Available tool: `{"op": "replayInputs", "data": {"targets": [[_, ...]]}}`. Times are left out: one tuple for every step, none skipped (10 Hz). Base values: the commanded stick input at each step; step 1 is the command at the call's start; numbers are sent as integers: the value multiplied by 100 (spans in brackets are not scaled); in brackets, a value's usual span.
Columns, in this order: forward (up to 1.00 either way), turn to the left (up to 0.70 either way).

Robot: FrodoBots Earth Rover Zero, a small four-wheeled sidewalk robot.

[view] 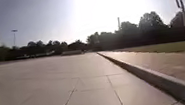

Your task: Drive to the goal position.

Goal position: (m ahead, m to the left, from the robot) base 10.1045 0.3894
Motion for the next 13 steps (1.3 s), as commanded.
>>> {"op": "replayInputs", "data": {"targets": [[70,1],[70,1],[70,1],[70,1],[70,1],[70,1],[70,1],[70,1],[70,1],[70,1],[70,-1],[70,-3],[70,-11]]}}
